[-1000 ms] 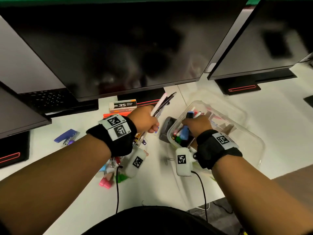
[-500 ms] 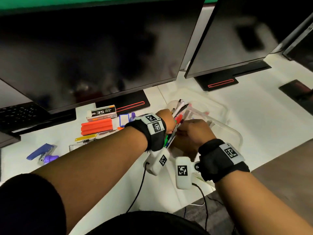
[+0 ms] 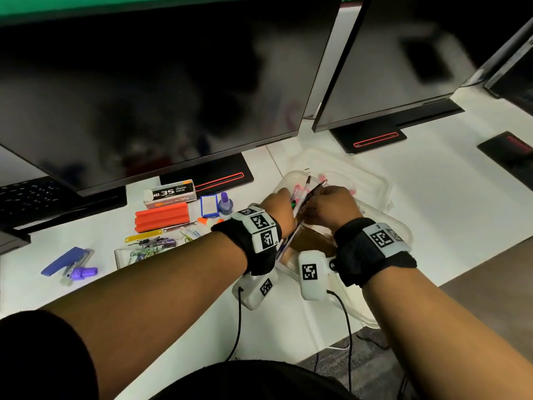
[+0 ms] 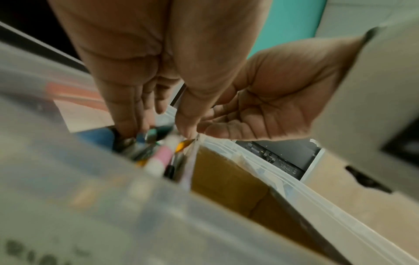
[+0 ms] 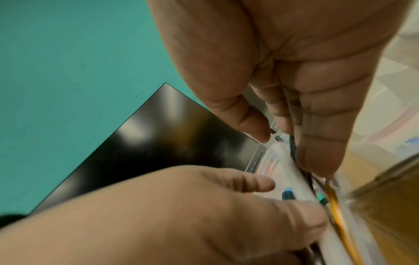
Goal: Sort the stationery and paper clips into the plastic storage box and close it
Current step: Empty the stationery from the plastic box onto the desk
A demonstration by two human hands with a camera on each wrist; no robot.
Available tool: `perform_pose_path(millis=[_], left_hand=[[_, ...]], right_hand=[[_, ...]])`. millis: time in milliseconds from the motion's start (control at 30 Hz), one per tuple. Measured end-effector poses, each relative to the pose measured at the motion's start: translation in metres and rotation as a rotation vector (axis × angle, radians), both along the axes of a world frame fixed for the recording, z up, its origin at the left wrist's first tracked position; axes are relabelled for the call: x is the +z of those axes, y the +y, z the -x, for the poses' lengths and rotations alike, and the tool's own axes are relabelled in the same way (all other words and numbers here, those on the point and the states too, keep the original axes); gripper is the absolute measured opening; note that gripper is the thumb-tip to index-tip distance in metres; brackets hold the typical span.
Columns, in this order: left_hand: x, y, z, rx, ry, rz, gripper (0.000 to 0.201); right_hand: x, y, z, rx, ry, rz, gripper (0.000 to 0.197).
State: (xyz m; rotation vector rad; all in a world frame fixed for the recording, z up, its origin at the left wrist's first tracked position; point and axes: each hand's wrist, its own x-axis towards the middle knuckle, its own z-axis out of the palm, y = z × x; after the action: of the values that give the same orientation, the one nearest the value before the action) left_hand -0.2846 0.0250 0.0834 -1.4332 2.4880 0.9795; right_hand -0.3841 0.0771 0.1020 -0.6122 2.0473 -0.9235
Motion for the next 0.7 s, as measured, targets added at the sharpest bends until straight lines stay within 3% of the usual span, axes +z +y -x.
perform_pose_path(millis=[100, 233, 333, 433, 500, 567, 700], left_hand=[[0.002, -0.006, -0.012, 0.004, 0.082, 0.021, 0.044], [0.006, -0.011, -0.032, -0.039, 0.167, 0.080, 0.037], [0.003, -0.014, -0.048, -0.035, 0.118, 0.150, 0.040], [0.002, -0.015, -0.058, 0.008, 0.084, 0.090, 0.042], [0.002, -0.015, -0.062, 0.007, 0.069, 0.074, 0.041], [0.001, -0.016, -0.066, 0.014, 0.058, 0.063, 0.041], [-0.003, -0.018, -0.073, 0.108, 0.080, -0.003, 0.037]], right_hand=[[-0.002, -0.007, 0.001, -0.049, 0.003, 0.024, 0.016], [-0.011, -0.015, 0.004, -0.043, 0.110, -0.001, 0.043], [-0.015, -0.019, -0.003, 0.084, 0.189, -0.048, 0.032], [-0.012, -0.021, -0.016, 0.261, 0.318, -0.116, 0.016], [-0.011, -0.022, -0.023, 0.370, 0.358, -0.190, 0.020], [-0.017, -0.025, -0.026, 0.450, 0.352, -0.181, 0.025], [-0.021, -0.032, -0.030, 0.367, 0.235, -0.120, 0.026]])
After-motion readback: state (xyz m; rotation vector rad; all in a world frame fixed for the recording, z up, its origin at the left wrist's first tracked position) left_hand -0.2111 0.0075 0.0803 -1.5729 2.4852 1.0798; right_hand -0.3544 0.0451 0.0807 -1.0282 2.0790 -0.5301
